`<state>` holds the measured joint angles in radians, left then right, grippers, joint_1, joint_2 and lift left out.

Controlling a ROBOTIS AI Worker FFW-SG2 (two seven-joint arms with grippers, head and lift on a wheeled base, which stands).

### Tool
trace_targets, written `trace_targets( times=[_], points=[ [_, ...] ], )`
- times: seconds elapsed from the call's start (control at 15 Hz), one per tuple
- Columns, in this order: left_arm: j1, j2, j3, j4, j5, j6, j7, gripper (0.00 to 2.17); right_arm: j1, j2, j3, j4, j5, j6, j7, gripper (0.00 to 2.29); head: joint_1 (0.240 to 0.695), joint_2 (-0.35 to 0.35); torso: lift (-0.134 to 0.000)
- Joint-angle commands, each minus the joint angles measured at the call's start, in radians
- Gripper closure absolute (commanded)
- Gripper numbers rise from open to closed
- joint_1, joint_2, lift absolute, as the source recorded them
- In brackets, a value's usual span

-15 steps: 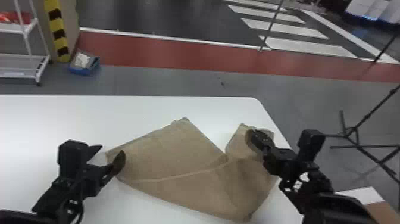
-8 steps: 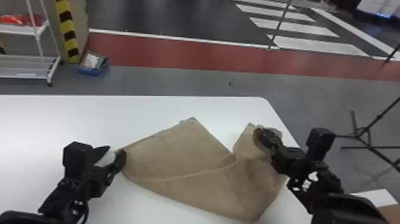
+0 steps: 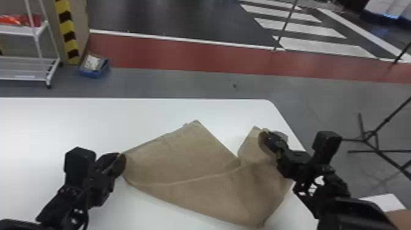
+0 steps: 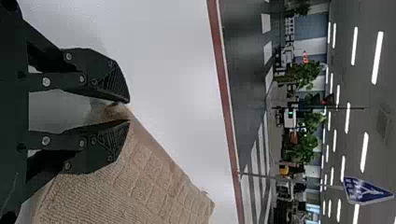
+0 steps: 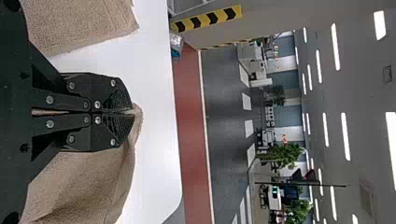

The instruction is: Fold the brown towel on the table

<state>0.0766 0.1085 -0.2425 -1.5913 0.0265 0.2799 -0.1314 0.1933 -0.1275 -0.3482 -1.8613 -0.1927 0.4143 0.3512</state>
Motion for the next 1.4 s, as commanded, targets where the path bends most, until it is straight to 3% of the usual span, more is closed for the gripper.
trace_targets(
  times=[0.0,0.13,0.2,0.4,0.73,0.87,1.0,1.2,1.33],
  points=[
    [0.014,0.0,0.0,-0.027,-0.002,0.014,-0.005,1.03,0.0,0.0,0.0,-0.001,-0.001,0.002,-0.001,1.6,0.695,-0.277,-0.118],
    [0.014,0.0,0.002,-0.047,-0.002,0.014,0.003,1.71,0.0,0.0,0.002,-0.002,-0.001,0.005,-0.001,1.6,0.695,-0.279,-0.118],
    [0.023,0.002,0.006,-0.061,0.0,0.017,-0.005,1.8,0.0,0.0,0.002,-0.004,-0.001,0.008,-0.001,1.6,0.695,-0.28,-0.118],
    [0.063,0.007,0.061,-0.17,0.0,0.069,0.003,1.8,-0.008,-0.024,0.003,-0.022,0.007,0.015,0.014,1.6,0.695,-0.278,-0.118],
    [0.189,0.007,0.333,-0.516,0.033,0.17,0.042,1.8,-0.041,-0.107,-0.038,-0.041,0.021,0.1,0.091,1.6,0.695,-0.202,-0.118],
    [0.241,0.005,0.448,-0.639,0.073,0.216,0.082,1.79,-0.035,-0.109,-0.051,-0.044,0.03,0.11,0.152,1.6,0.695,-0.141,-0.118],
    [0.273,0.002,0.531,-0.714,0.107,0.253,0.092,1.79,-0.031,-0.109,-0.057,-0.042,0.035,0.113,0.173,1.6,0.695,-0.088,-0.118],
    [0.275,0.0,0.557,-0.763,0.138,0.33,0.118,1.79,-0.026,-0.109,-0.066,-0.045,0.052,0.113,0.23,1.6,0.695,-0.035,-0.118],
    [0.281,-0.004,0.546,-0.812,0.138,0.376,0.118,1.79,-0.028,-0.107,-0.066,-0.088,0.024,0.134,0.241,1.6,0.695,-0.014,-0.118]
  ],
)
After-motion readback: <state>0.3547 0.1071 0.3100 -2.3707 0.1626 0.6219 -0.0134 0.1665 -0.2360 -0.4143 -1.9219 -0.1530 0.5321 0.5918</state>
